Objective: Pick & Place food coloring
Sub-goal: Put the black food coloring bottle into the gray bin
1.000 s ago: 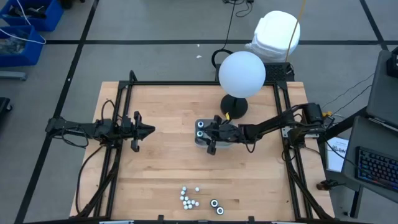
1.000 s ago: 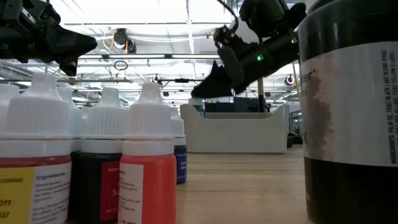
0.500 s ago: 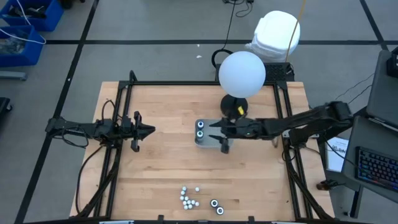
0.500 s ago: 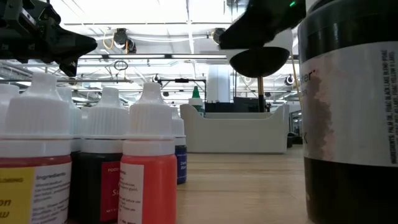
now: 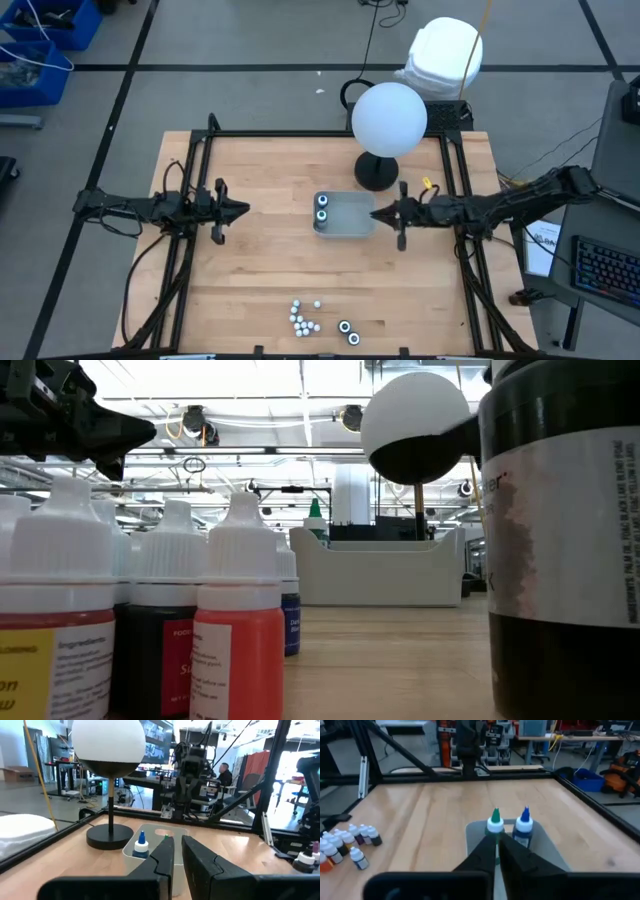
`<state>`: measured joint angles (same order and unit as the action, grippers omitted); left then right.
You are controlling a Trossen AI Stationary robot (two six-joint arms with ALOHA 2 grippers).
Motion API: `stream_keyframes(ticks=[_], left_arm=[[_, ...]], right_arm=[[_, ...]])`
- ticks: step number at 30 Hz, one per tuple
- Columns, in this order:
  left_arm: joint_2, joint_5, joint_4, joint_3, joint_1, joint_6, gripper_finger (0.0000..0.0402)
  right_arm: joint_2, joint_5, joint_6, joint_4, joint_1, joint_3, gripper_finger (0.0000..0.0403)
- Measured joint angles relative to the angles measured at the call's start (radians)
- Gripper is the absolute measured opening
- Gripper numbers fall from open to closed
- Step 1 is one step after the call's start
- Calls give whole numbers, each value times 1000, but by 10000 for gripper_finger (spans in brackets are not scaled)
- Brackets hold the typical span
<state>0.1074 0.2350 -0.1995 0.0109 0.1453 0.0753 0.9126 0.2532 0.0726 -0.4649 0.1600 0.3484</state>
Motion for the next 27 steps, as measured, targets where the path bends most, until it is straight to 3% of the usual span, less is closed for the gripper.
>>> stream_keyframes(ticks=[7, 14, 17, 21, 27], left_arm=[[0, 2, 107, 0, 0, -39, 40], [103, -62, 54, 0, 22, 139, 40], [235, 1, -55, 0, 59, 185, 31], [464, 11, -261, 27, 128, 188, 6], [881, 108, -216, 333, 266, 172, 5]], right_arm=[[13, -20, -6, -153, 1, -106, 5], [16, -23, -44, -156, 15, -137, 3], [15, -24, -80, -176, 15, -138, 1], [15, -24, -119, -201, 15, -138, 1], [15, -74, -147, -229, 14, -138, 1]])
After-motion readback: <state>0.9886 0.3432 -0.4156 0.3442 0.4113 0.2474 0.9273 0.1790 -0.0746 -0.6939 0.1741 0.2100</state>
